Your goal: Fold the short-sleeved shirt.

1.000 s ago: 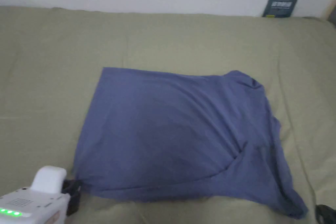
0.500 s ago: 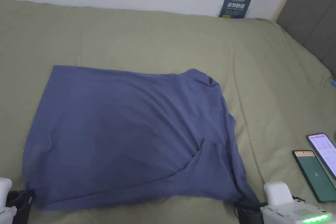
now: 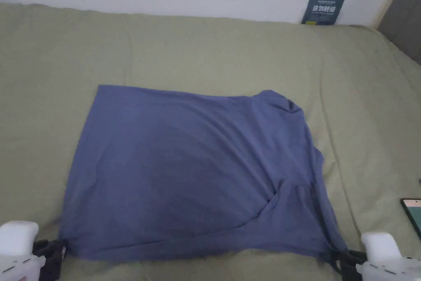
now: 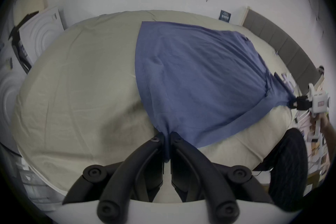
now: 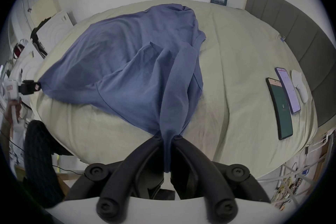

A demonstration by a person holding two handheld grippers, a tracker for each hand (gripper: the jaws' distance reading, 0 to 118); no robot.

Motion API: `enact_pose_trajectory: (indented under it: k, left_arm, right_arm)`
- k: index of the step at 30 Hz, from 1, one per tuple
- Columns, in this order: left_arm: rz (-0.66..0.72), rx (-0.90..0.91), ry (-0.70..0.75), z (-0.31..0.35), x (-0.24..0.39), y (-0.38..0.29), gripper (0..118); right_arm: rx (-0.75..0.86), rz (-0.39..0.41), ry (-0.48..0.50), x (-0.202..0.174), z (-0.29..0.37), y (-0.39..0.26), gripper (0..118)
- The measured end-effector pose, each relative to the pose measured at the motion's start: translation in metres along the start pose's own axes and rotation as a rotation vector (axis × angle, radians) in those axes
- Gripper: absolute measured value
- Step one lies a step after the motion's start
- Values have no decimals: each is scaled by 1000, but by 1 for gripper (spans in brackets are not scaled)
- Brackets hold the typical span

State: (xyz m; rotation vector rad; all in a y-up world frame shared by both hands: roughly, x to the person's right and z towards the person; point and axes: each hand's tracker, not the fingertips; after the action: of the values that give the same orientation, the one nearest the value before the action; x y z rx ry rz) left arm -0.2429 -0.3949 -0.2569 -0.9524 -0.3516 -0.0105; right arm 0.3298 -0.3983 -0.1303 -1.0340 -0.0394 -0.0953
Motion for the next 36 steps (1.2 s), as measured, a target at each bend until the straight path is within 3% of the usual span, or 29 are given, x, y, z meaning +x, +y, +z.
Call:
enact_pose_trajectory:
  k: [9,15,18,22,24,26,32,33,34,35,36]
  left_arm:
    - [84,52,-50,17,-14,44,4]
    - [105,82,-64,6,-13,105,4]
    - [224,70,-149,-20,-16,138,5]
    - [230,15,-62,-64,-14,177,4]
    - [253,-61,-29,-91,-17,189,4]
    - [256,-120,63,-115,-21,195,4]
    - [308,-175,51,-148,-25,188,5]
    - [325,-164,40,-145,-26,187,12]
    - [335,-160,32,-141,-27,185,37]
    - [333,-166,17,-136,-27,183,89]
    - [327,-170,8,-128,-27,180,116]
  right_arm:
    - [78,-131,134,20,37,62,5]
    - [104,-171,154,20,36,132,5]
    - [90,-107,80,15,12,169,5]
    - [56,-179,78,20,-34,205,5]
    - [30,-148,4,21,-58,216,5]
    - [-7,-177,4,22,-81,222,5]
    - [-30,-148,-24,24,-108,220,6]
    - [-9,-141,-26,24,-107,217,14]
    - [20,-131,-57,23,-103,214,40]
    - [17,-112,-82,24,-98,211,77]
    - [10,-106,-62,24,-90,206,93]
